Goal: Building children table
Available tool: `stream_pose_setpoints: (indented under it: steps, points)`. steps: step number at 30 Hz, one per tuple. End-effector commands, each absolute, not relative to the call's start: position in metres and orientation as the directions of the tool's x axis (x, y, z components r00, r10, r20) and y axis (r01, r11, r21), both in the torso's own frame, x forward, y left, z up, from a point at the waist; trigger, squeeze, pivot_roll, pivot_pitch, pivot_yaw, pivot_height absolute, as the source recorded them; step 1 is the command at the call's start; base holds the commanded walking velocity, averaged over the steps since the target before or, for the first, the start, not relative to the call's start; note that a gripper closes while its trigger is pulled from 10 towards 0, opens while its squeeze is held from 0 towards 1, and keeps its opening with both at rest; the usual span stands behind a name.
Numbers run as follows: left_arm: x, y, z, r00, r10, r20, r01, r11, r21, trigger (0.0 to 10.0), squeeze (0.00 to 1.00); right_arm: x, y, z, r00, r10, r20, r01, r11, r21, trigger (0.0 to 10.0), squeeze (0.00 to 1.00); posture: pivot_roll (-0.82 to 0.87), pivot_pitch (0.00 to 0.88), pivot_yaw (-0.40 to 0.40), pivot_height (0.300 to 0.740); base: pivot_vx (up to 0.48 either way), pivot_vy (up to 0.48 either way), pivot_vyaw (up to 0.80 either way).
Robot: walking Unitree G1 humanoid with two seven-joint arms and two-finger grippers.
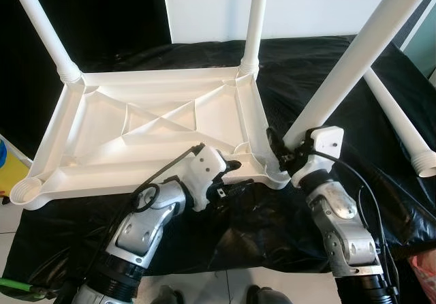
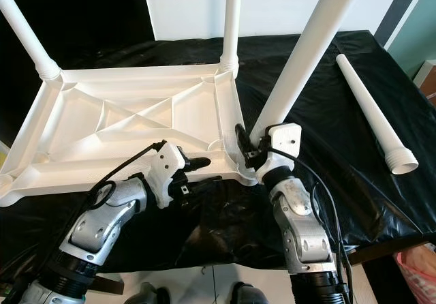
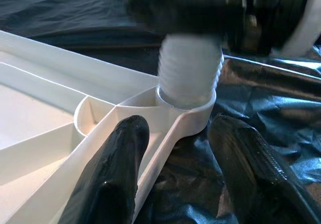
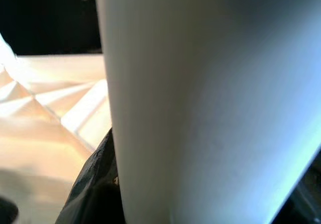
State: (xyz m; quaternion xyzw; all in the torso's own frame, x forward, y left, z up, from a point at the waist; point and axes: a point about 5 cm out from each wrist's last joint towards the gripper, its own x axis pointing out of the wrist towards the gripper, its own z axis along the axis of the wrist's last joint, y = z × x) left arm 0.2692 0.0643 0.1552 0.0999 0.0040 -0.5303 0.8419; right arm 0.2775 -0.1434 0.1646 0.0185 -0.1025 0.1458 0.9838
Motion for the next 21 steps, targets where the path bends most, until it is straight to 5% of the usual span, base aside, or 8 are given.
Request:
stream_pose_setpoints:
  steps: [1,21]
  points:
    - [0.262,0.064,0.153,0.349,-0.928,-0.133,0.934,0.333,0.130,10.0,0.00,0.276,-0.142,0.163,0.931,0.296,0.214,-0.303,0.953,-0.004,10.0,0.00,-0.06,0.109,0.003,0.740,0.000,0.000,0.00]
    - [0.258,0.062,0.162,0.432,-0.895,-0.109,0.900,0.418,0.126,10.0,0.00,0.286,-0.148,0.144,0.942,0.291,0.166,-0.289,0.957,-0.035,10.0,0.00,-0.06,0.119,0.009,0.740,0.000,0.000,0.00]
